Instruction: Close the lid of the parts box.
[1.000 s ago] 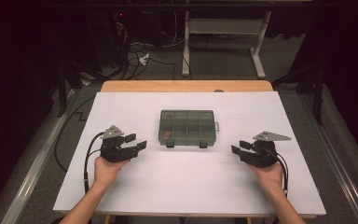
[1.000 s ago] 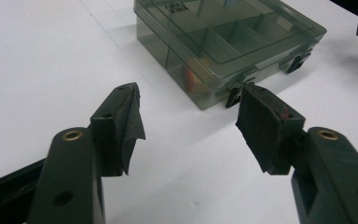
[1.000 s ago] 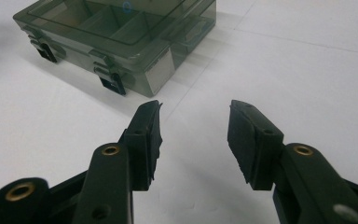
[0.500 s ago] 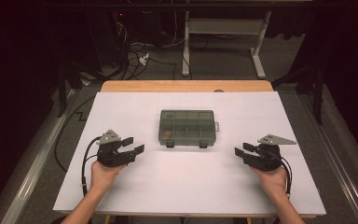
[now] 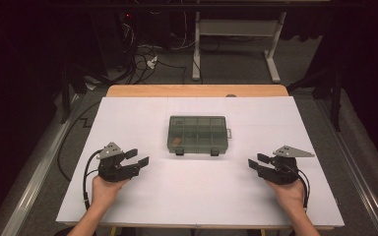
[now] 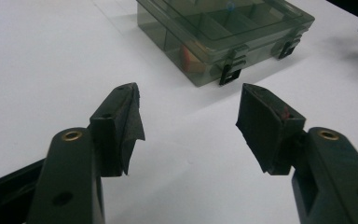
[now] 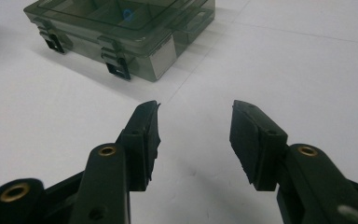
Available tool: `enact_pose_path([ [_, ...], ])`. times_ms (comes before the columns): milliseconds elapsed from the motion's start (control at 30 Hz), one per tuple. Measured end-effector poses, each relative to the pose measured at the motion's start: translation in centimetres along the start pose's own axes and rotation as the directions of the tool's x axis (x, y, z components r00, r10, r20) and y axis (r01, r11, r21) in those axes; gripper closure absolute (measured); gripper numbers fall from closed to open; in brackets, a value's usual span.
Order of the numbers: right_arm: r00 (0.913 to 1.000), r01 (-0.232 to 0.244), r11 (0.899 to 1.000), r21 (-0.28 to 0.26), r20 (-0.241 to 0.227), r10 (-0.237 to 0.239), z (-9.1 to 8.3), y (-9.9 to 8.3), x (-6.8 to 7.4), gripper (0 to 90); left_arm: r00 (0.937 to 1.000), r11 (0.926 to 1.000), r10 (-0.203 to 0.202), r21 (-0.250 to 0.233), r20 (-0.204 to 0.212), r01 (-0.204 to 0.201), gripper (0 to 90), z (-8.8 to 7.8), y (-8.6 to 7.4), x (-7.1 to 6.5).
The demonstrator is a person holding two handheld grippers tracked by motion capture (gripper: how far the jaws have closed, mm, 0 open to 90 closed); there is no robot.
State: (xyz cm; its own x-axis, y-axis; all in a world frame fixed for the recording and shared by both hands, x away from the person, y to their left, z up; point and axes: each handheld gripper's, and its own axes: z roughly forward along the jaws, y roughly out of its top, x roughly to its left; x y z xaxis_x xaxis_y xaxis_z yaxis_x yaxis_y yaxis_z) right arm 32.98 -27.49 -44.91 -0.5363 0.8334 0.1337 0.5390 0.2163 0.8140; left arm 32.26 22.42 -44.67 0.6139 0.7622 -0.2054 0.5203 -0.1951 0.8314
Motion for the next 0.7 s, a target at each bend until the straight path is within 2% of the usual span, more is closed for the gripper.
enact_pose_path([
  [700,0.9999,0.006,1.000,-0.013,0.010,-0.006,-1.3,-1.3,0.1,50.7,0.9995,0.9995,-0.022,-0.022,-0.022,0.021,39.8,-1.8,-1.9,-0.1],
])
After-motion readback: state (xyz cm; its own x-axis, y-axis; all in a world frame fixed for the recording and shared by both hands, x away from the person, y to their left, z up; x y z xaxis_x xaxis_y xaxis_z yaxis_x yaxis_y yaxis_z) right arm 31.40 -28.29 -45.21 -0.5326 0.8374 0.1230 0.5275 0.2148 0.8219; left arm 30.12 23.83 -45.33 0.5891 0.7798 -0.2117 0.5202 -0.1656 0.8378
